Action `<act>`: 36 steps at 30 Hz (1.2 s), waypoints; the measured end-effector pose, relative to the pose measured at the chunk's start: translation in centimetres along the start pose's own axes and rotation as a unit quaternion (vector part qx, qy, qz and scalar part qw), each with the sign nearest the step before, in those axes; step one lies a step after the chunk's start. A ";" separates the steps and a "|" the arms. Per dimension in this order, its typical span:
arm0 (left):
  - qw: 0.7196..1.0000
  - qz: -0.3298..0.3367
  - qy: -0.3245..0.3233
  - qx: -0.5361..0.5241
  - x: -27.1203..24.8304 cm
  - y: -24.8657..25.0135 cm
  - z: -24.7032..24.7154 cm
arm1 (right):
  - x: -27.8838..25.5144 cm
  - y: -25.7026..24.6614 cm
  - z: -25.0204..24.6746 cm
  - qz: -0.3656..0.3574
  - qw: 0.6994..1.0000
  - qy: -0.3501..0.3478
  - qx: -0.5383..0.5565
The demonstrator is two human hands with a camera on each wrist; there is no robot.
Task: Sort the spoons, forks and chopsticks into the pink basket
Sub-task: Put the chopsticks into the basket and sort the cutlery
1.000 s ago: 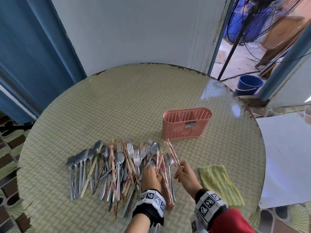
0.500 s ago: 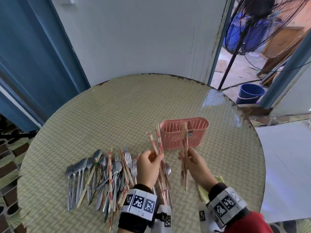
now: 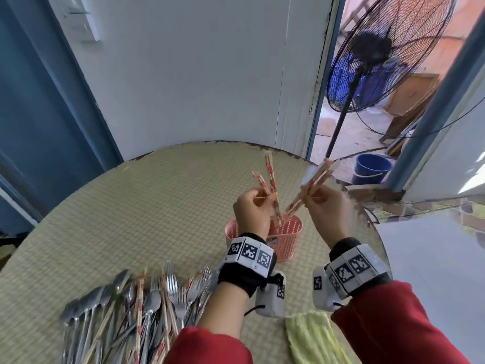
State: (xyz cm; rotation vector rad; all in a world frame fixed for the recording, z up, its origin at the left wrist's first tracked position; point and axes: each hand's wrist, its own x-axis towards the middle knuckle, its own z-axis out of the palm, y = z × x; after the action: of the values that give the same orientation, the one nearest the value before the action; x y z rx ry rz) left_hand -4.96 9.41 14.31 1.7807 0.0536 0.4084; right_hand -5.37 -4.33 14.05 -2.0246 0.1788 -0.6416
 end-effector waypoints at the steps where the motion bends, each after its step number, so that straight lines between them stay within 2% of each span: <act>1: 1.000 -0.005 -0.008 0.006 0.2 -0.4 0.6 | 0.3 0.5 0.5 0.002 1.000 -0.016 0.002; 7: 0.993 -0.050 -0.086 0.060 0.2 -3.6 3.1 | 0.1 3.6 2.8 0.044 0.984 -0.143 -0.094; 10: 0.983 -0.102 -0.142 0.056 -0.3 -5.2 3.5 | -0.4 4.6 3.5 0.063 0.971 -0.194 -0.123; 12: 0.972 -0.134 -0.175 0.083 -0.5 -6.4 3.7 | -0.9 5.1 3.6 0.070 0.967 -0.202 -0.138; 14: 0.962 -0.139 -0.200 0.121 -0.6 -7.3 3.6 | -1.4 5.5 3.7 0.076 0.967 -0.214 -0.119; 17: 0.956 -0.131 -0.237 0.115 -1.1 -7.2 3.1 | -2.3 6.0 3.6 0.074 0.965 -0.232 -0.102; 20: 0.958 -0.129 -0.240 0.091 -1.8 -7.1 2.2 | -3.4 6.3 3.5 0.077 0.971 -0.213 -0.077; 23: 0.968 -0.121 -0.205 0.077 -2.7 -7.5 0.6 | -4.7 6.4 3.6 0.089 0.983 -0.153 -0.046; 25: 0.982 -0.102 -0.153 0.053 -3.4 -7.5 -1.0 | -5.7 5.6 3.4 0.089 0.993 -0.073 -0.030; 27: 0.990 -0.079 -0.102 0.056 -4.3 -7.9 -2.9 | -7.0 4.1 3.0 0.058 0.998 0.010 -0.009; 29: 0.991 -0.075 -0.073 0.079 -5.2 -8.6 -5.1 | -8.3 2.9 3.2 0.025 0.998 0.058 0.007; 32: 0.989 -0.107 -0.028 0.097 -6.8 -10.5 -8.2 | -10.7 2.2 4.6 0.004 0.998 0.036 0.045; 36: 0.981 -0.169 0.012 0.096 -9.4 -13.3 -11.8 | -14.6 2.7 7.1 0.031 0.995 -0.084 0.037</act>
State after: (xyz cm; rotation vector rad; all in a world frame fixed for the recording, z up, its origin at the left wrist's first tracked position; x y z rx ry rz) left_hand -14.88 21.49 1.62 1.9125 0.4182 0.1831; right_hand -13.81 5.24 3.61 -1.9817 0.1163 -0.4299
